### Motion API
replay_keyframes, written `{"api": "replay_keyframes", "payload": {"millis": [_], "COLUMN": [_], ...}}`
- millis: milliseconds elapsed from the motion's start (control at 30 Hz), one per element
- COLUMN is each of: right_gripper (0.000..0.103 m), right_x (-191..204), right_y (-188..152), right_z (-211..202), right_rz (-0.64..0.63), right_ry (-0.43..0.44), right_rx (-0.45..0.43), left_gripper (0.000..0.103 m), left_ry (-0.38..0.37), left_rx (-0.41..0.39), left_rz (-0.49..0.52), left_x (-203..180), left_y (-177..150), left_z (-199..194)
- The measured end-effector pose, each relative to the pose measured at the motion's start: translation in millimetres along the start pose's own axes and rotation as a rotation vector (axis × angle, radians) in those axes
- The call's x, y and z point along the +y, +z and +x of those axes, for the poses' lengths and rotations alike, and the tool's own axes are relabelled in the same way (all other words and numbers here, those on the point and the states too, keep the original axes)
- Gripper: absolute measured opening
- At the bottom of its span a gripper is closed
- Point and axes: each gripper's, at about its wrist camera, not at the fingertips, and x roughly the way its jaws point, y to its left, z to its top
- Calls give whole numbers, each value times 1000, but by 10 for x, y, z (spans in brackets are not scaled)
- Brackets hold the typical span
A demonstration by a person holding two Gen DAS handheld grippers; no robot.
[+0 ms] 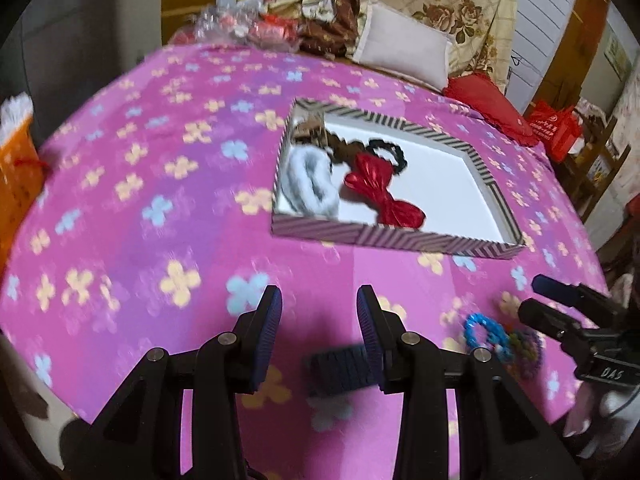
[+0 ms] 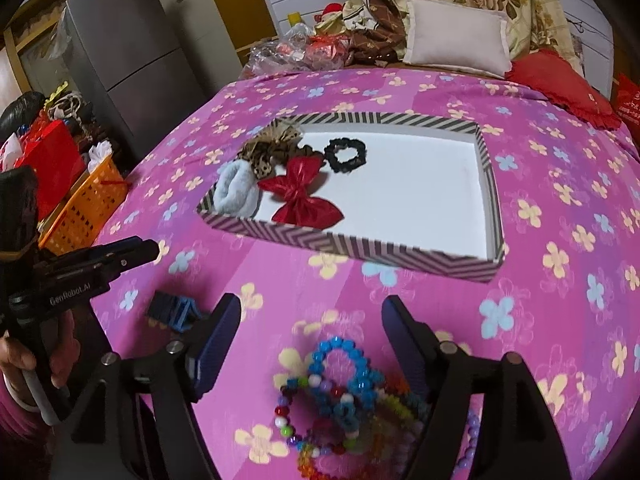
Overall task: Organize jewelry
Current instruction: 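Move the left tool to the blue claw clip while the right tool approaches the beaded bracelets, then grasp the blue claw clip with the left tool while the right tool grasps the blue beaded bracelet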
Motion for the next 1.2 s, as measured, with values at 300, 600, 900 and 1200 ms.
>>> {"api": "replay_keyframes", "payload": {"millis": [300,600,900,1200], "right_gripper": [81,89,92,93], "right_x": [-24,7,-64,-154], "right_y": [-90,-128,-171,-104], "right_z": [-50,-134,-79,-18], "right_rz": [-2,-45,-56,-11], "right_ry": [12,22,-13,-22], "right_rx": [14,11,56,56], "left_gripper": [39,39,39,39], "left_ry": [-111,-131,-189,-210], "left_rx": [118,148,188,243], "left_rz": [-3,400,672,788], "left_x": [-12,-130,-217,-289], "left_y": [-136,-194,-250,-227], "left_z": [10,-40,36,268]}}
